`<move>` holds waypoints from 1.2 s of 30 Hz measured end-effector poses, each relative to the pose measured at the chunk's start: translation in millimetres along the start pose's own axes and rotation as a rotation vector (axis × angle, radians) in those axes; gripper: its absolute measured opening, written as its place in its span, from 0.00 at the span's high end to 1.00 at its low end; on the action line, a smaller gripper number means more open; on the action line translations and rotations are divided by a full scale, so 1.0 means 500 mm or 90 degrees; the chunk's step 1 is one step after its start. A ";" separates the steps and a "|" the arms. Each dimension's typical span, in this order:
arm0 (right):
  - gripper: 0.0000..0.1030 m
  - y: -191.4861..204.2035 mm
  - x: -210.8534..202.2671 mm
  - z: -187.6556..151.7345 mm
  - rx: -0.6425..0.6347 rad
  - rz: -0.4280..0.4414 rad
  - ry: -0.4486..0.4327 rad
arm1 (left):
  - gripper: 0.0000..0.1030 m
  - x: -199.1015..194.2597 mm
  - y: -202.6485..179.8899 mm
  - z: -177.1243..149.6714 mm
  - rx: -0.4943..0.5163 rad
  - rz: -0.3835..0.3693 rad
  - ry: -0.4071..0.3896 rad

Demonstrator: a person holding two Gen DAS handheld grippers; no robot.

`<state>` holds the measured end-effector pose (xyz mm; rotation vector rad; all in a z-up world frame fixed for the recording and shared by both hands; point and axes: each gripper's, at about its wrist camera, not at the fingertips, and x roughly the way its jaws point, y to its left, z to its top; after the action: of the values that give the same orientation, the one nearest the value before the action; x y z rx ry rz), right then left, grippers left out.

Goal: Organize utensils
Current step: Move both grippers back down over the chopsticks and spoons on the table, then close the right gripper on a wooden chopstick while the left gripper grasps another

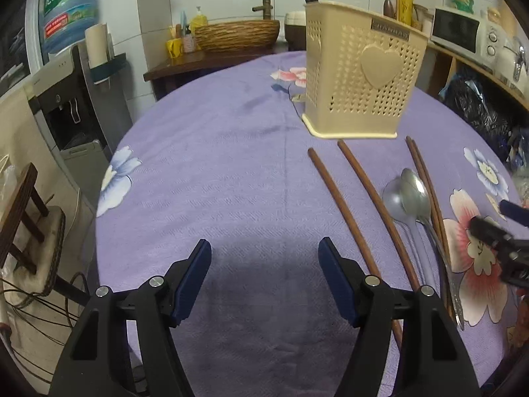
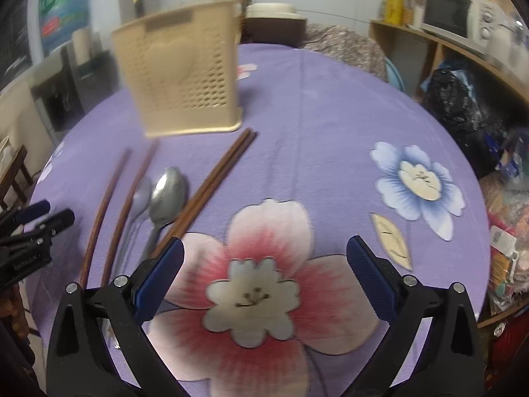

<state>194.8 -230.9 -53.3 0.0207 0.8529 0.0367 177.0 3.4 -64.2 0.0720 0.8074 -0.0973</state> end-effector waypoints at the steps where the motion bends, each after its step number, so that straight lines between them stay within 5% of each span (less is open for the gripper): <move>1: 0.06 0.007 0.004 0.002 -0.003 0.002 0.004 | 0.35 -0.004 -0.001 0.001 0.003 -0.002 -0.004; 9: 0.06 0.044 0.041 0.007 -0.034 -0.012 0.043 | 0.33 -0.004 -0.006 -0.001 0.003 -0.017 -0.006; 15: 0.06 -0.063 0.000 -0.015 -0.027 -0.081 0.061 | 0.31 -0.007 0.001 -0.002 0.005 -0.018 -0.004; 19: 0.06 -0.118 -0.033 -0.027 0.015 -0.082 0.040 | 0.31 -0.007 -0.002 0.001 0.002 -0.023 -0.006; 26: 0.06 -0.096 -0.025 -0.025 0.012 -0.044 0.016 | 0.31 0.002 -0.026 0.015 0.016 -0.046 -0.002; 34: 0.12 -0.085 -0.016 -0.001 0.011 0.001 -0.007 | 0.49 0.040 -0.061 0.051 -0.005 -0.098 0.025; 36: 0.15 -0.089 -0.012 0.006 0.012 0.017 -0.008 | 0.60 0.054 -0.072 0.056 -0.004 -0.097 0.033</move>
<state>194.2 -275.4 -48.6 0.0494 0.8401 0.0539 211.3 -36.6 -65.5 0.0066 0.8646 -0.2379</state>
